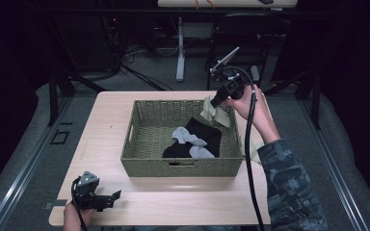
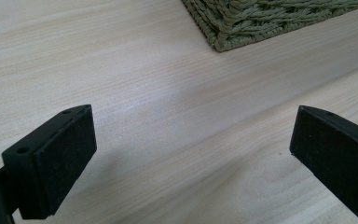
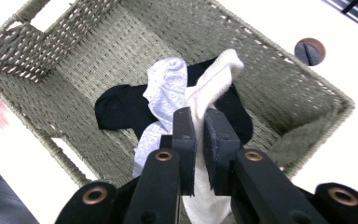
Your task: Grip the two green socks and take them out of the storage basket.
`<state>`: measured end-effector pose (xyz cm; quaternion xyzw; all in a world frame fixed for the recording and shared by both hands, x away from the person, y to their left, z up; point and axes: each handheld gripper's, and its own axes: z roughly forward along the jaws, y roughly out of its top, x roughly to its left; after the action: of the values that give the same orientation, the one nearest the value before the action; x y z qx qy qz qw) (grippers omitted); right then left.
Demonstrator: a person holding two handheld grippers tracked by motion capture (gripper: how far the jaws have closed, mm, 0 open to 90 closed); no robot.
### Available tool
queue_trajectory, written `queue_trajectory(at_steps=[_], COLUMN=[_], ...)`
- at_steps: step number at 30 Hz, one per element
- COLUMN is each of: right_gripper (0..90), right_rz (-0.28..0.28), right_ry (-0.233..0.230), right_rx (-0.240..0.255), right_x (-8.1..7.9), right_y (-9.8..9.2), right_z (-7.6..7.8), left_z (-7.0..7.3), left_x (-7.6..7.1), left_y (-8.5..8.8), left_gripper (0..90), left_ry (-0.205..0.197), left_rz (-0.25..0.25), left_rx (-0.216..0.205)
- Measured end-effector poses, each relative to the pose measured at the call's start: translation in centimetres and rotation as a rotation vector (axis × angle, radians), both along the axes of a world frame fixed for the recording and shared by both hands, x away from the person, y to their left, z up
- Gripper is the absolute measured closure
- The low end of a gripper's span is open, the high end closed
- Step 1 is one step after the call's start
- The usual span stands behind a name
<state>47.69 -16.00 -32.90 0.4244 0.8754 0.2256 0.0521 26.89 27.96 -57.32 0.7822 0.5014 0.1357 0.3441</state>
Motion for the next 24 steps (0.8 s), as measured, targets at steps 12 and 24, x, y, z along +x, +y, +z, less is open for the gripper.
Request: queue_trajectory(at_steps=[12, 24], right_gripper=[83.7, 83.6], right_rz=[-0.043, -0.153], right_ry=[-0.061, -0.087], right_rx=[0.014, 0.028], right_x=[-2.2, -4.0], right_y=[-4.4, -10.9], right_z=[2.1, 1.6], left_z=[0.0, 0.1], left_x=[0.0, 0.0], left_y=[-0.1, -0.1], left_gripper=[0.3, 0.3], left_ry=[-0.005, -0.003], left_rz=[-0.001, -0.001], left_rx=[-0.007, -0.001])
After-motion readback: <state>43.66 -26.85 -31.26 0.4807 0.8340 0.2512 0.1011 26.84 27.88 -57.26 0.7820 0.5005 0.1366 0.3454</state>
